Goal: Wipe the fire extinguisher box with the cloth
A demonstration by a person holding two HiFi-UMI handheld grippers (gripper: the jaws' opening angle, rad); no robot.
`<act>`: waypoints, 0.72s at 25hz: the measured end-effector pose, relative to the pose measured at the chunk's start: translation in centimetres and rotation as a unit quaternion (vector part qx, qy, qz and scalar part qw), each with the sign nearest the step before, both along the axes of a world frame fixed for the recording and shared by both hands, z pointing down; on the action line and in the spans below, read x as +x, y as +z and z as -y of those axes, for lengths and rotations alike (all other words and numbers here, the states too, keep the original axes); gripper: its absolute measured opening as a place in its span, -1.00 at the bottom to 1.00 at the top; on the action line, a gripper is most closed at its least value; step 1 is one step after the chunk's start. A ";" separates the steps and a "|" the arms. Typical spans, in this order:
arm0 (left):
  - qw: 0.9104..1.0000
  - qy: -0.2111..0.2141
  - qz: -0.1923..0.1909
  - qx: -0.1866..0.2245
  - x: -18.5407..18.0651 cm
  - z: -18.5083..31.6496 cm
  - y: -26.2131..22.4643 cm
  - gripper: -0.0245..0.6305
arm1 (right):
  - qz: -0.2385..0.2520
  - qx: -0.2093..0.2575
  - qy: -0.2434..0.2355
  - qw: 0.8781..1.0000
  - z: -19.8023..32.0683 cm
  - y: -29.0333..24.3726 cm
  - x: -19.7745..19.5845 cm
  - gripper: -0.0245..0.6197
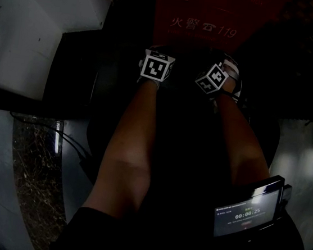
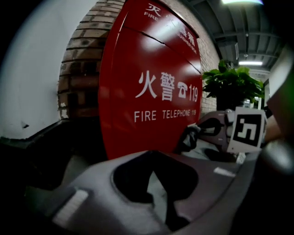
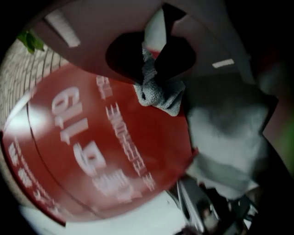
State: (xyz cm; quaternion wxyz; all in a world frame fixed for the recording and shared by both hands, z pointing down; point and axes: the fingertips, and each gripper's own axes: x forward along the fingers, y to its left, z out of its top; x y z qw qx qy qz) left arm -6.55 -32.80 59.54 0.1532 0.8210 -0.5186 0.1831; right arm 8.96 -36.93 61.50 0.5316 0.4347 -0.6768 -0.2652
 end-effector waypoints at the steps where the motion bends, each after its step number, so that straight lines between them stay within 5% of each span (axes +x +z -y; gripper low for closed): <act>1: 1.000 -0.007 0.007 -0.008 -0.5 -0.1 0.5 -0.92 | 0.010 0.007 -0.022 1.000 -0.4 -0.3 -2.0 -0.79; 4: 0.999 -0.031 0.026 -0.028 -2.1 -0.2 1.3 -0.92 | 0.022 0.022 -0.099 0.995 -1.9 -0.7 -8.0 -0.79; 8: 0.996 -0.066 -0.011 -0.059 -3.3 0.2 3.0 -0.92 | 0.007 0.041 -0.177 0.983 -3.1 0.6 -13.4 -0.79; 18: 0.989 -0.109 0.013 -0.095 -6.2 1.2 5.7 -0.92 | 0.054 0.013 -0.230 0.972 -3.0 3.6 -19.5 -0.80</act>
